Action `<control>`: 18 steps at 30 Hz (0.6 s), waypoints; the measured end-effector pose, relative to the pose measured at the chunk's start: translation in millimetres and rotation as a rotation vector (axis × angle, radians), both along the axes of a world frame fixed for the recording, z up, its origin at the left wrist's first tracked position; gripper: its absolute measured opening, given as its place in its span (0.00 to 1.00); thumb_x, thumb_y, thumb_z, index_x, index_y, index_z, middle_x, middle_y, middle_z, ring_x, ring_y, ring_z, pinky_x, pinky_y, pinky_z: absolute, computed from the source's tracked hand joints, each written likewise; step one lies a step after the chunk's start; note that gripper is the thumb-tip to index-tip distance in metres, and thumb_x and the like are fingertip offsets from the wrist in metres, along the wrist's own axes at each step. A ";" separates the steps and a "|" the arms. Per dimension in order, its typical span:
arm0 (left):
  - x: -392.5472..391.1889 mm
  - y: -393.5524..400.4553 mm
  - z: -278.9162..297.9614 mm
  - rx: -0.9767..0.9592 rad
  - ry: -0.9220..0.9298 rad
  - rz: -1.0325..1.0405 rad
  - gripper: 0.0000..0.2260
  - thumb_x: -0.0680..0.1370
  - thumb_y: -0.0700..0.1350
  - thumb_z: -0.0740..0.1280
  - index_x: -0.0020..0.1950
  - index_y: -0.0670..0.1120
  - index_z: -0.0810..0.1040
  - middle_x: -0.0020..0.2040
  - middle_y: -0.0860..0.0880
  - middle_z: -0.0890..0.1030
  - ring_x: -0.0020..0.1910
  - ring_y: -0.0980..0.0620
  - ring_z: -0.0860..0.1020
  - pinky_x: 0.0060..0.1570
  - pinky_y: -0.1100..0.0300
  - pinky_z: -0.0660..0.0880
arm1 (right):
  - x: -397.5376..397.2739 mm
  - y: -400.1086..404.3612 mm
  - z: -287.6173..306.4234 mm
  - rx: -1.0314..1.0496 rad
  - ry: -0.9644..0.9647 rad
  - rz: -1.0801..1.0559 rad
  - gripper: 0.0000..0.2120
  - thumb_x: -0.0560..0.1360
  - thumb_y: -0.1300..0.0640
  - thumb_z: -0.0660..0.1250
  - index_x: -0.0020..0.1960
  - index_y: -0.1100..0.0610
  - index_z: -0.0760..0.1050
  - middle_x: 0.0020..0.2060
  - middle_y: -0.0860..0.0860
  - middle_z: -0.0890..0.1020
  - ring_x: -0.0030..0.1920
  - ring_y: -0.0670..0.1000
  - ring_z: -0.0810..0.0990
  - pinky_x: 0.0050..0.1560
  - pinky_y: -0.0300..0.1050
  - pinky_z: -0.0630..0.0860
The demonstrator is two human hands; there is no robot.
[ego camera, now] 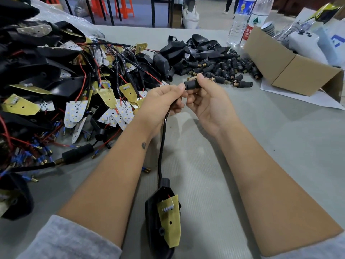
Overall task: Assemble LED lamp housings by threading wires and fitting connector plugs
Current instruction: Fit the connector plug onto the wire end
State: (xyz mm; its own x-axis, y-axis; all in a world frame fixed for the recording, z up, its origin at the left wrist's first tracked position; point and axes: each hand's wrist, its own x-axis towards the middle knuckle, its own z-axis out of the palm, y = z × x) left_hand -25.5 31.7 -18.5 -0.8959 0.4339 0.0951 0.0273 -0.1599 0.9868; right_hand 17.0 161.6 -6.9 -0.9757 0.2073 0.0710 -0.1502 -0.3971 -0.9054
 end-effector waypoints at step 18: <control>0.5 4.5 -2.4 -0.050 0.067 0.241 0.06 0.78 0.42 0.67 0.42 0.47 0.81 0.34 0.54 0.78 0.28 0.58 0.71 0.28 0.67 0.68 | -3.0 0.2 -5.7 0.056 -0.024 -0.149 0.03 0.78 0.60 0.68 0.46 0.58 0.77 0.31 0.51 0.78 0.29 0.45 0.73 0.35 0.36 0.74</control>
